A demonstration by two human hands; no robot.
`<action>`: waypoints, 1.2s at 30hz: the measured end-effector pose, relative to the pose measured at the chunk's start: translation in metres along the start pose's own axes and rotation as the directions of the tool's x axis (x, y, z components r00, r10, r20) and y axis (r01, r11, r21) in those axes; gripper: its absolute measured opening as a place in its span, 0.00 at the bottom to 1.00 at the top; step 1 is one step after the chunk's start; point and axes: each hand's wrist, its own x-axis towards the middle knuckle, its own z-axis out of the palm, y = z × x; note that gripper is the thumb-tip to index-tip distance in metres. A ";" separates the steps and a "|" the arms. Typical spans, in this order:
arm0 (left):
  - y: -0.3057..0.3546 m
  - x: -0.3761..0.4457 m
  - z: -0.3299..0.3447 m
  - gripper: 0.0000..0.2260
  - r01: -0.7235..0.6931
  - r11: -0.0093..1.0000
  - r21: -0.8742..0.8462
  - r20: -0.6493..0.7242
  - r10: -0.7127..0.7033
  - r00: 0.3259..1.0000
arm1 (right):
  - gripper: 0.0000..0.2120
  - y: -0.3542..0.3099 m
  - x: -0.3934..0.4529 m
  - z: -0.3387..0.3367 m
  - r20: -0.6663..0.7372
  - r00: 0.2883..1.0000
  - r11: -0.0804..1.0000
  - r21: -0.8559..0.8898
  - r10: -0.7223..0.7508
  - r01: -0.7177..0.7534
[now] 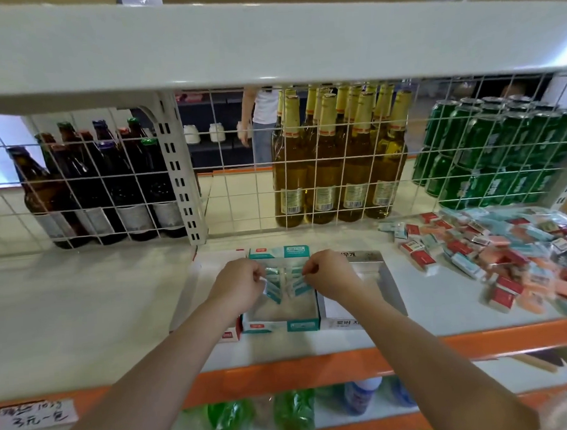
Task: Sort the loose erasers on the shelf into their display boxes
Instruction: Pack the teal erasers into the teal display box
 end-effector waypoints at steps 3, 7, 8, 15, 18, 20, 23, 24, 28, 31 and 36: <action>0.000 -0.001 0.001 0.08 -0.019 0.995 0.103 -0.007 0.019 1.000 | 0.09 -0.002 0.002 0.005 -0.011 1.000 0.987 -0.162 -0.003 0.002; -0.005 -0.002 0.001 0.09 -0.101 0.972 0.213 0.011 0.101 0.995 | 0.12 -0.004 0.001 0.007 -0.018 0.997 0.961 -0.267 -0.077 0.069; -0.005 -0.002 0.000 0.09 -0.123 0.966 0.227 0.030 0.120 0.992 | 0.13 -0.005 0.000 0.006 -0.001 0.994 0.952 -0.290 -0.105 0.100; 0.000 0.005 -0.006 0.10 -0.252 0.907 0.338 0.258 0.168 0.951 | 0.16 -0.008 -0.001 0.002 0.164 0.957 0.863 -0.416 -0.238 0.286; 0.000 0.009 -0.003 0.12 -0.258 0.892 0.371 0.306 0.145 0.941 | 0.15 -0.006 0.001 0.006 0.193 0.948 0.837 -0.447 -0.254 0.316; 0.000 0.012 -0.001 0.11 -0.263 0.883 0.390 0.316 0.140 0.938 | 0.15 -0.004 0.004 0.008 0.200 0.946 0.832 -0.452 -0.256 0.321; 0.000 0.015 0.002 0.10 -0.280 0.862 0.423 0.305 0.156 0.940 | 0.15 -0.001 0.005 0.010 0.196 0.943 0.828 -0.453 -0.268 0.330; -0.001 0.016 0.004 0.11 -0.285 0.857 0.429 0.298 0.163 0.941 | 0.15 -0.001 0.006 0.010 0.192 0.943 0.823 -0.460 -0.273 0.333; 0.000 0.020 0.007 0.12 -0.288 0.857 0.428 0.287 0.173 0.942 | 0.15 -0.001 0.010 0.013 0.174 0.944 0.806 -0.492 -0.280 0.330; 0.001 0.021 0.007 0.12 -0.283 0.857 0.430 0.280 0.171 0.945 | 0.14 0.000 0.013 0.015 0.156 0.947 0.804 -0.501 -0.281 0.321; 0.002 0.018 0.009 0.11 -0.280 0.876 0.393 0.278 0.177 0.944 | 0.13 0.005 0.007 0.009 0.163 0.936 0.834 -0.425 -0.313 0.353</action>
